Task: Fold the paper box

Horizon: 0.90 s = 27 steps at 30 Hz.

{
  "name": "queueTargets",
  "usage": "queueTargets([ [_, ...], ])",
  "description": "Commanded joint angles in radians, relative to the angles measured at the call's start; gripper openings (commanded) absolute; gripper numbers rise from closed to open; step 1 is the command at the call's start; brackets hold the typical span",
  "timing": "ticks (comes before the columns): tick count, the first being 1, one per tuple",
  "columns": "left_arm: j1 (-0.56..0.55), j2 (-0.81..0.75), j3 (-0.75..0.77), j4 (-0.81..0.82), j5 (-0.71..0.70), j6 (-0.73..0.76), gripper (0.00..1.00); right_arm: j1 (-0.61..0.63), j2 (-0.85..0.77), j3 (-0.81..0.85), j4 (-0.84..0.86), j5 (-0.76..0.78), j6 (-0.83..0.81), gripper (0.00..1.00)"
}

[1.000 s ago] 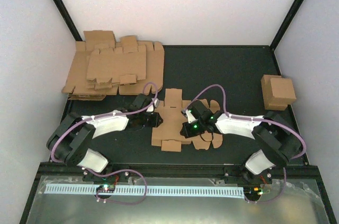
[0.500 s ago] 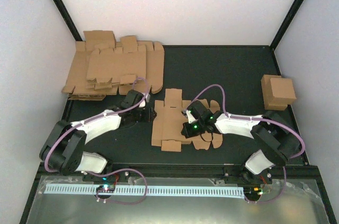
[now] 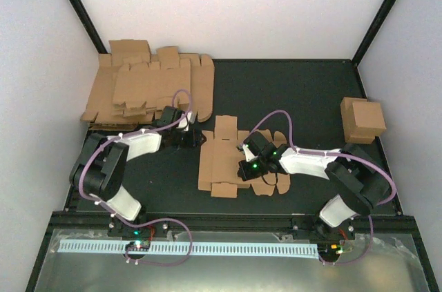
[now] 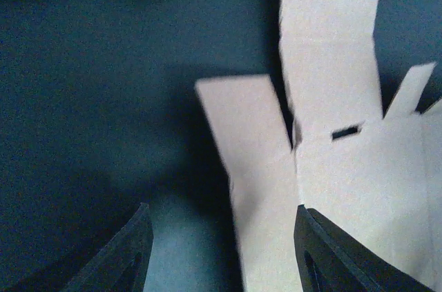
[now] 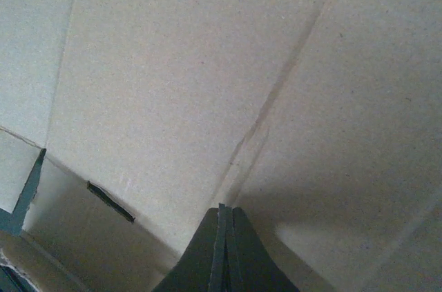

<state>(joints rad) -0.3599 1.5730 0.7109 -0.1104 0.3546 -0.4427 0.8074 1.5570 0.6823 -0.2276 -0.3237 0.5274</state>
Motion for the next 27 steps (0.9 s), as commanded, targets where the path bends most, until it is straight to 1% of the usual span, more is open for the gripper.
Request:
queueTargets([
  [1, 0.03, 0.068, 0.076, 0.097, 0.137, 0.033, 0.59, 0.003, 0.008, 0.009, -0.015, 0.016, -0.02, 0.02],
  [5, 0.038, 0.145, 0.115, 0.131, 0.231, 0.037, 0.53, 0.003, 0.016, 0.019, -0.03, 0.022, -0.031, 0.02],
  [9, 0.038, 0.187, 0.123, 0.167, 0.289, 0.037, 0.41, 0.004, 0.015, 0.03, -0.038, 0.021, -0.033, 0.02],
  [10, 0.038, 0.19, 0.122, 0.176, 0.312, 0.037, 0.39, 0.004, 0.014, 0.032, -0.039, 0.021, -0.035, 0.02],
  [14, 0.038, 0.171, 0.098, 0.228, 0.341, 0.036, 0.38, 0.004, 0.016, 0.04, -0.042, 0.017, -0.036, 0.02],
  [17, 0.038, 0.136, 0.076, 0.256, 0.339, 0.066, 0.31, 0.004, 0.021, 0.044, -0.046, 0.015, -0.038, 0.02],
  [19, 0.038, 0.119, 0.067, 0.266, 0.346, 0.099, 0.31, 0.004, 0.022, 0.046, -0.048, 0.015, -0.041, 0.02],
  [22, 0.037, 0.11, 0.052, 0.282, 0.387, 0.14, 0.25, 0.004, 0.022, 0.055, -0.061, 0.025, -0.043, 0.02],
  [25, 0.036, 0.104, 0.032, 0.275, 0.402, 0.149, 0.23, 0.002, 0.01, 0.068, -0.079, 0.044, -0.048, 0.02],
  [26, 0.035, 0.098, 0.022, 0.272, 0.405, 0.149, 0.25, 0.002, 0.004, 0.071, -0.079, 0.047, -0.05, 0.02],
  [27, 0.035, 0.094, 0.012, 0.264, 0.41, 0.144, 0.3, 0.002, 0.001, 0.077, -0.081, 0.048, -0.05, 0.02],
])
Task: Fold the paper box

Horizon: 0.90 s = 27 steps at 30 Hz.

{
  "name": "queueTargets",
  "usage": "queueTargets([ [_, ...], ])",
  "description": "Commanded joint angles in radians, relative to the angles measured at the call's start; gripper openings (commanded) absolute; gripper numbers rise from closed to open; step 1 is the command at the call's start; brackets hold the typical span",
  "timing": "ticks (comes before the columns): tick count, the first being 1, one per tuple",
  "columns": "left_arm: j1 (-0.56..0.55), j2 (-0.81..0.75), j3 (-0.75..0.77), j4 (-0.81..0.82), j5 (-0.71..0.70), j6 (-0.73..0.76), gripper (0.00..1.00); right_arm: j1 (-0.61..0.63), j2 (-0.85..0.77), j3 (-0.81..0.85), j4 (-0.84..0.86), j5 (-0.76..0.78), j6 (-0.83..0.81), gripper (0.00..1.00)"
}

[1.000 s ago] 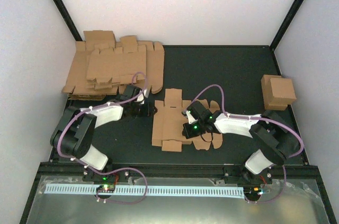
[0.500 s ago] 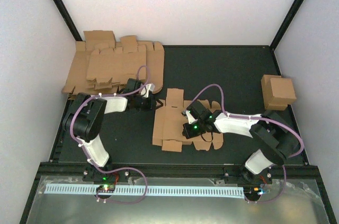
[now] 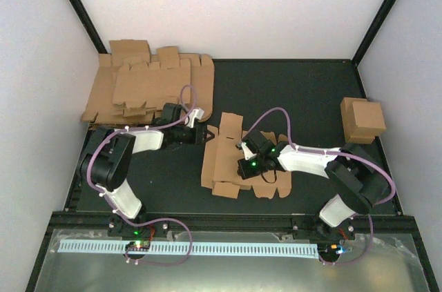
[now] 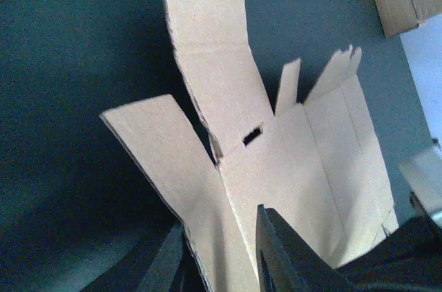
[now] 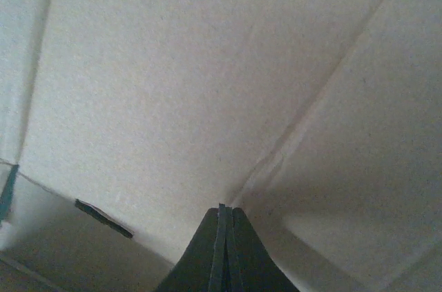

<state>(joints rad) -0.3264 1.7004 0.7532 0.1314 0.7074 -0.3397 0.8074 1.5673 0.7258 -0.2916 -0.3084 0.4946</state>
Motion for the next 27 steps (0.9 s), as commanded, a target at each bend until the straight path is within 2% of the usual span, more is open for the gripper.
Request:
queueTargets([
  [1, 0.001, -0.038, -0.039, 0.014, 0.064, 0.033, 0.36, 0.001, -0.01, 0.039, -0.018, 0.03, -0.018, 0.02],
  [3, 0.001, -0.042, -0.055, -0.015, 0.049, 0.001, 0.5, 0.001, -0.004, 0.051, -0.02, 0.02, -0.018, 0.02],
  [5, 0.001, -0.042, -0.062, -0.074, 0.02, -0.03, 0.54, 0.002, 0.006, 0.056, -0.017, 0.015, -0.018, 0.02],
  [12, 0.0, -0.081, -0.151, -0.066, 0.029, -0.157, 0.49, 0.002, 0.011, 0.049, -0.004, 0.011, -0.012, 0.02],
  [18, -0.009, -0.075, -0.161, -0.083, 0.036, -0.173, 0.46, 0.001, 0.003, 0.052, 0.001, 0.006, -0.011, 0.02],
  [22, -0.019, -0.061, -0.163, -0.079, 0.053, -0.184, 0.38, 0.002, -0.005, 0.057, 0.004, 0.006, -0.009, 0.02],
  [27, -0.024, -0.064, -0.176, -0.054, 0.054, -0.207, 0.08, 0.002, -0.011, 0.063, 0.003, 0.001, -0.006, 0.02],
])
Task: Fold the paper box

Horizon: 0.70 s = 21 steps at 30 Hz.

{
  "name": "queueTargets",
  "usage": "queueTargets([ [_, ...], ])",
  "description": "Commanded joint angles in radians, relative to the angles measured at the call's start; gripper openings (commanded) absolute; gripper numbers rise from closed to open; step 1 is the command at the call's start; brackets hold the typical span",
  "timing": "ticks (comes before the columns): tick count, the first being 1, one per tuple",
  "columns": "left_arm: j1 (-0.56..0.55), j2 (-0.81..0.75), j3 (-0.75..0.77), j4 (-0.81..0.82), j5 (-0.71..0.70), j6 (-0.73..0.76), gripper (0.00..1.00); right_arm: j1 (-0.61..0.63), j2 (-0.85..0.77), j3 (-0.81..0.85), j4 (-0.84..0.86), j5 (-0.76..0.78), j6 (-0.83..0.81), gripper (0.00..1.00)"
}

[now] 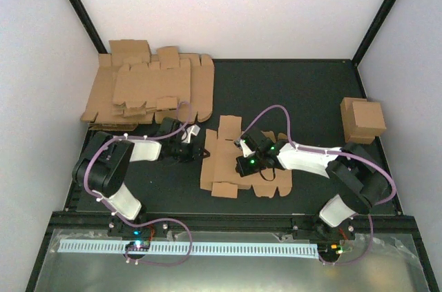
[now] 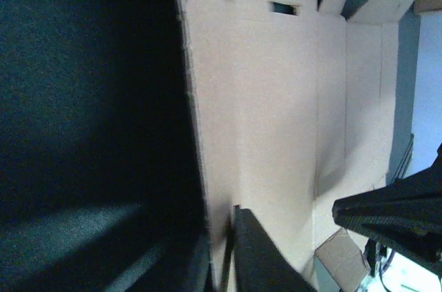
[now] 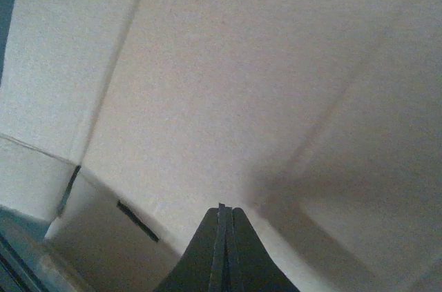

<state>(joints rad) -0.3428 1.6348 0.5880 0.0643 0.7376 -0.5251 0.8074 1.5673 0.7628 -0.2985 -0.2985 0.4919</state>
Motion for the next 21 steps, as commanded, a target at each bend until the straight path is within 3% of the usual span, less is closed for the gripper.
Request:
queueTargets([
  [1, -0.007, -0.001, -0.01, 0.015, 0.023, -0.023, 0.03, 0.002, -0.016, 0.026, 0.01, -0.008, -0.003, 0.02],
  [7, -0.015, -0.084, -0.013, 0.051, 0.057, 0.003, 0.02, 0.002, -0.113, 0.04, -0.034, 0.032, -0.018, 0.02],
  [11, -0.045, -0.23, 0.012, -0.043, -0.021, 0.081, 0.02, -0.003, -0.219, 0.087, -0.086, 0.078, -0.042, 0.02],
  [21, -0.181, -0.515, 0.073, -0.188, -0.215, 0.184, 0.02, -0.047, -0.223, 0.447, -0.287, 0.149, -0.071, 0.02],
])
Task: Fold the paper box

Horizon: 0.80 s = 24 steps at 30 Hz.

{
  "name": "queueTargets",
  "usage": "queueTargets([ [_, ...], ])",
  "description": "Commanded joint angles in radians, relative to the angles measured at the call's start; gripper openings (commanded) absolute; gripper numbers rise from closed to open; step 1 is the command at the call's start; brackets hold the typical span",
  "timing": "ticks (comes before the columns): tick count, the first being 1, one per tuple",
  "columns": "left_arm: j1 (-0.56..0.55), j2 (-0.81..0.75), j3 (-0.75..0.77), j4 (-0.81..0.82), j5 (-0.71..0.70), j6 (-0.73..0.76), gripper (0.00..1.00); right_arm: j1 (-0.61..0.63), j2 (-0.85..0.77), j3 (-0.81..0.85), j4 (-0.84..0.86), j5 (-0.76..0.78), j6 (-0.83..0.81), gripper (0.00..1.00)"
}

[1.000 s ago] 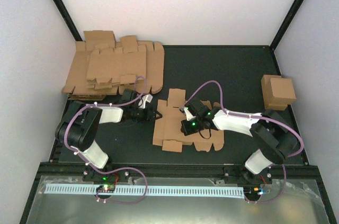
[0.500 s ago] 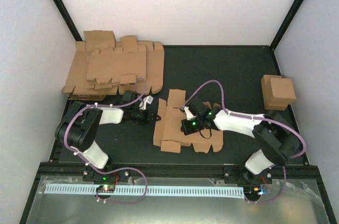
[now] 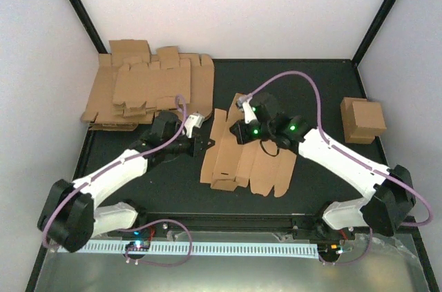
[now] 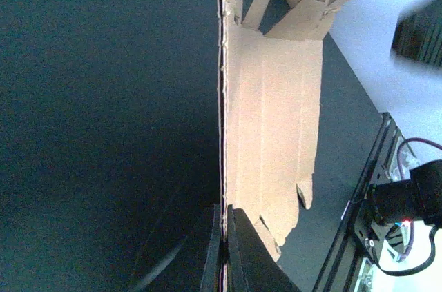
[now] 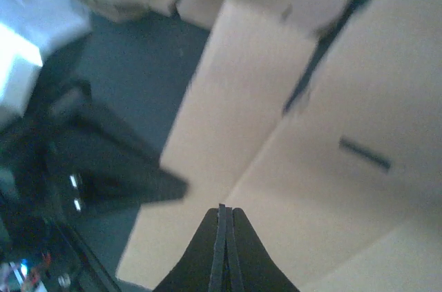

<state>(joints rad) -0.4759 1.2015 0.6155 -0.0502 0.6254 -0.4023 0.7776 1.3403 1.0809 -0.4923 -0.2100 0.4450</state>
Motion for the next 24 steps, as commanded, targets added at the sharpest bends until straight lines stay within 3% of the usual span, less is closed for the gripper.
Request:
queueTargets([
  [1, -0.063, -0.105, 0.046, -0.079, -0.119, 0.065, 0.01, -0.021, 0.01, 0.163, -0.101, 0.066, -0.023, 0.02],
  [14, -0.167, -0.259, 0.013, -0.059, -0.197, 0.099, 0.02, -0.061, 0.281, 0.605, -0.34, 0.031, -0.026, 0.02],
  [24, -0.19, -0.233, 0.029, -0.058, -0.253, 0.088, 0.02, -0.06, 0.256, 0.57, -0.376, -0.053, -0.048, 0.02],
])
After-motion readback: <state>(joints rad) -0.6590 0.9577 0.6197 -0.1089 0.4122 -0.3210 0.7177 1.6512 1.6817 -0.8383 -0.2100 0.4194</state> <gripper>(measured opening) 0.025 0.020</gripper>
